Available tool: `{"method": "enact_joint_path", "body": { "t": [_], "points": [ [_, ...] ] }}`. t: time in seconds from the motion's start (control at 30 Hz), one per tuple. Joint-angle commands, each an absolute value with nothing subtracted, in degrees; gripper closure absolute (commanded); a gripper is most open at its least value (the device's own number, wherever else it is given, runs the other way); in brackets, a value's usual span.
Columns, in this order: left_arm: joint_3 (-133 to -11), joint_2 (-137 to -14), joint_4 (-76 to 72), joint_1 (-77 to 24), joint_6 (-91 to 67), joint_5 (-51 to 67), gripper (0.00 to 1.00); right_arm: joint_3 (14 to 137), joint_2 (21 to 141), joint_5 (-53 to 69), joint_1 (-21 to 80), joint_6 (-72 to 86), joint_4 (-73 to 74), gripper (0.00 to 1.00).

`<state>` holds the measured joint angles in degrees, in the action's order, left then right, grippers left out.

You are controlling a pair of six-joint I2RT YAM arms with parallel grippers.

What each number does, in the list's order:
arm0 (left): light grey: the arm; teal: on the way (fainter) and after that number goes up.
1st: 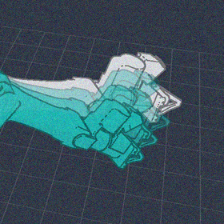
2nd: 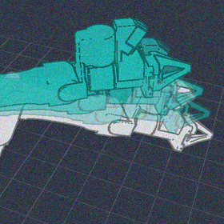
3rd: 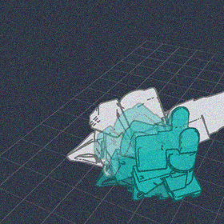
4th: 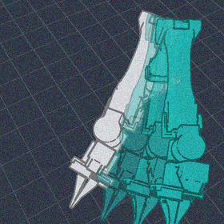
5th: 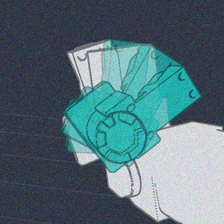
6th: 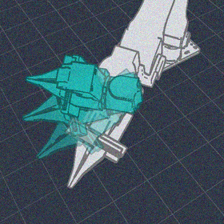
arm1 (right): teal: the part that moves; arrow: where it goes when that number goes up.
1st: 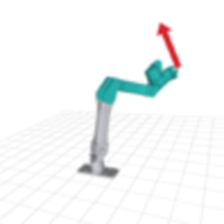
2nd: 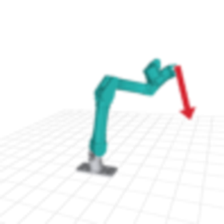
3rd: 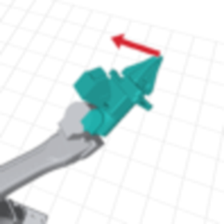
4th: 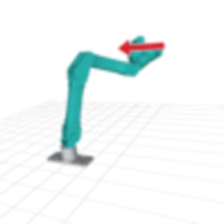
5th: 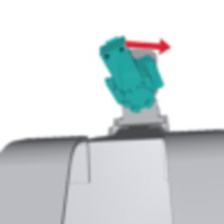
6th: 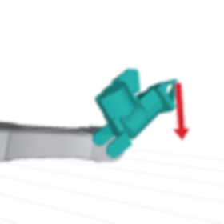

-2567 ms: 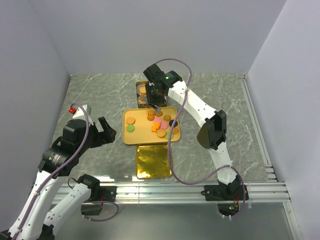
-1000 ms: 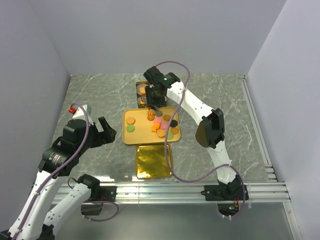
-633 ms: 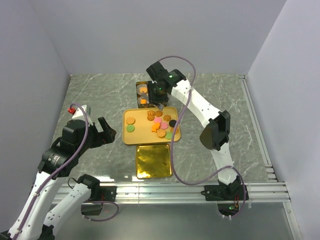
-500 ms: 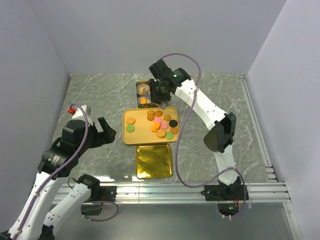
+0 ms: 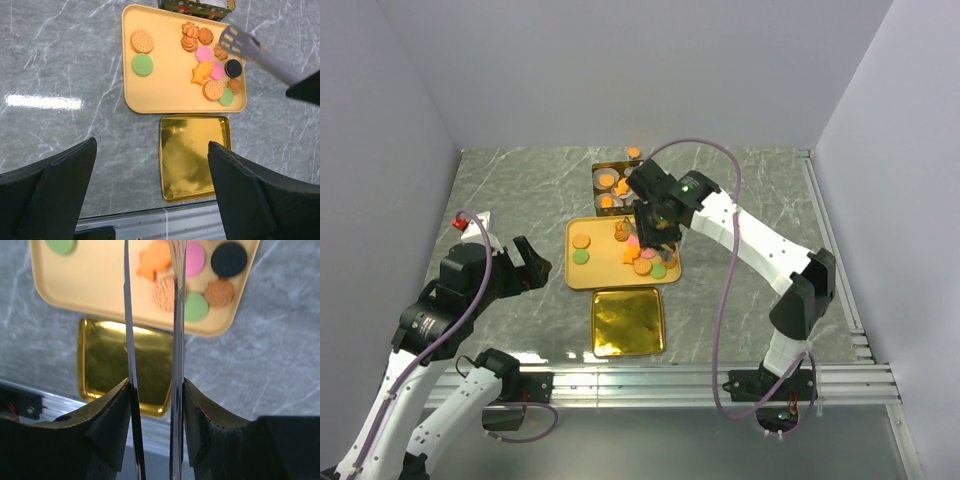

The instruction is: Pack the cookies

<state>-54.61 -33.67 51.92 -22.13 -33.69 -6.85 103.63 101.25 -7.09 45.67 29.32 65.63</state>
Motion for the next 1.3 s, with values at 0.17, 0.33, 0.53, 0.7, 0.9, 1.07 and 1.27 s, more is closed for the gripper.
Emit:
{"method": "enact_joint_path", "body": {
  "t": [0.17, 0.33, 0.53, 0.7, 0.9, 1.07, 1.27],
  "points": [
    [-54.67, -32.96, 50.8, -21.88, -32.87, -5.54, 0.0, 96.25, 94.92, -8.44, 48.6, 33.84, 63.9, 0.5],
    [-54.49, -32.52, 50.71, -21.88, -32.96, -5.45, 0.01, 96.24, 97.64, -7.91, 49.04, 33.23, 63.81, 0.5],
    [-54.67, -32.25, 50.89, -21.8, -33.13, -5.8, 0.01, 98.43, 102.47, -7.38, 49.31, 32.17, 65.04, 0.49],
    [-54.58, -32.17, 50.98, -21.88, -33.22, -5.89, 0.01, 101.16, 105.03, -6.94, 49.48, 31.55, 66.44, 0.47],
    [-54.75, -31.73, 51.06, -21.88, -33.4, -6.15, 0.01, 103.44, 107.31, -6.86, 50.01, 31.03, 67.67, 0.46],
    [-54.58, -31.64, 51.06, -21.88, -33.4, -6.15, 0.01, 105.55, 108.89, -6.86, 50.27, 30.59, 68.55, 0.46],
    [-54.67, -31.73, 51.06, -21.8, -33.31, -6.15, 0.01, 106.44, 110.39, -6.94, 50.71, 30.24, 69.17, 0.46]
  ]
}}
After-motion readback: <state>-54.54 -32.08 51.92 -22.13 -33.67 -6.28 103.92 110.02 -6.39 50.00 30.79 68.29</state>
